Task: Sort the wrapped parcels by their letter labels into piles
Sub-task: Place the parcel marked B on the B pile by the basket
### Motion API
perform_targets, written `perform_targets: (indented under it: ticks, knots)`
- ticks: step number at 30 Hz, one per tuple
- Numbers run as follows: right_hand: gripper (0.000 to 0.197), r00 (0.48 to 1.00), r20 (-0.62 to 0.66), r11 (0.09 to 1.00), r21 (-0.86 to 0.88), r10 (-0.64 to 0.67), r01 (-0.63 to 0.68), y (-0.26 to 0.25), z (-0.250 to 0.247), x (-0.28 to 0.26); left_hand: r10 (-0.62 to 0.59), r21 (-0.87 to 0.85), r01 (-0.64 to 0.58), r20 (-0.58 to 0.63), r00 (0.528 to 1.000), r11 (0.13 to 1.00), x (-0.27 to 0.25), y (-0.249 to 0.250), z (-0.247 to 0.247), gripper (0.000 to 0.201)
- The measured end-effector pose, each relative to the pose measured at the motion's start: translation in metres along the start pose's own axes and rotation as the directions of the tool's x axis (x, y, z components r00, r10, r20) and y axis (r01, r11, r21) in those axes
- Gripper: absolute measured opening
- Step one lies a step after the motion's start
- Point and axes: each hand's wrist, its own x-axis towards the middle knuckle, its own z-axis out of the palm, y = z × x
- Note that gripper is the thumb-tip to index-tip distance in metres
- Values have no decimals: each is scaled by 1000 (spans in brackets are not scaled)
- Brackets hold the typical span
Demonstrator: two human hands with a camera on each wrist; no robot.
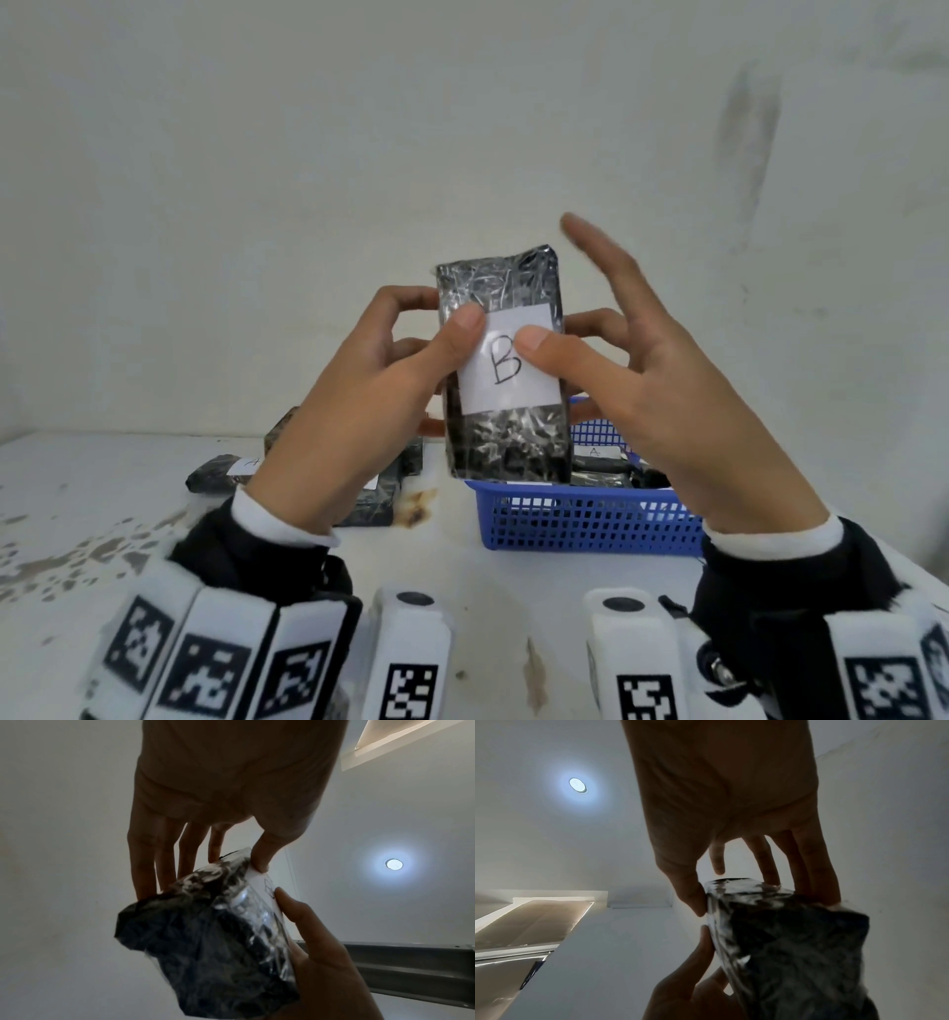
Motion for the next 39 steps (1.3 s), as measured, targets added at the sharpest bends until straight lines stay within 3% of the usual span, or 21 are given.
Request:
perform_targets:
  ticks: [9,16,18,20,22,24,26,28,30,31,35,39]
  knots:
    - [31,993,-43,992,78,108,-104,4,-3,3,-2,74,0,30,1000,997,-1,-1,4,45]
    - [24,980,-121,965,227,159,-129,13,-3,8,-60,184,53,34,998,981,6,-8,-18,48]
    - [31,981,-124,960,255,152,-116,15,2,9,-113,203,95,77,991,974,10,-10,-37,58]
    - [40,982,-106,952,281,159,-123,16,11,9,-209,248,152,220,953,957,15,-10,-55,85]
    - [37,978,-92,929,341,188,-146,19,28,9,-307,298,207,344,887,932,19,-11,-69,109]
    - [29,968,-72,893,408,238,-189,25,50,9,-355,358,223,364,861,907,24,-15,-78,119]
    - [25,960,-47,882,410,276,-234,36,75,10,-365,417,221,308,878,882,29,-24,-84,113]
    - [28,955,-15,902,333,298,-276,51,102,14,-335,496,194,213,918,847,34,-42,-93,93]
    - [34,944,44,913,244,327,-327,66,125,19,-347,560,220,130,929,799,37,-61,-112,81]
    - [37,934,87,912,200,348,-358,72,134,22,-384,565,266,98,918,781,37,-70,-125,81]
    - [49,865,195,883,-11,462,-469,98,152,35,-519,597,451,-68,852,664,34,-104,-182,115]
    - [54,805,179,815,-274,565,-511,129,158,46,-592,697,526,-180,786,486,27,-141,-220,82]
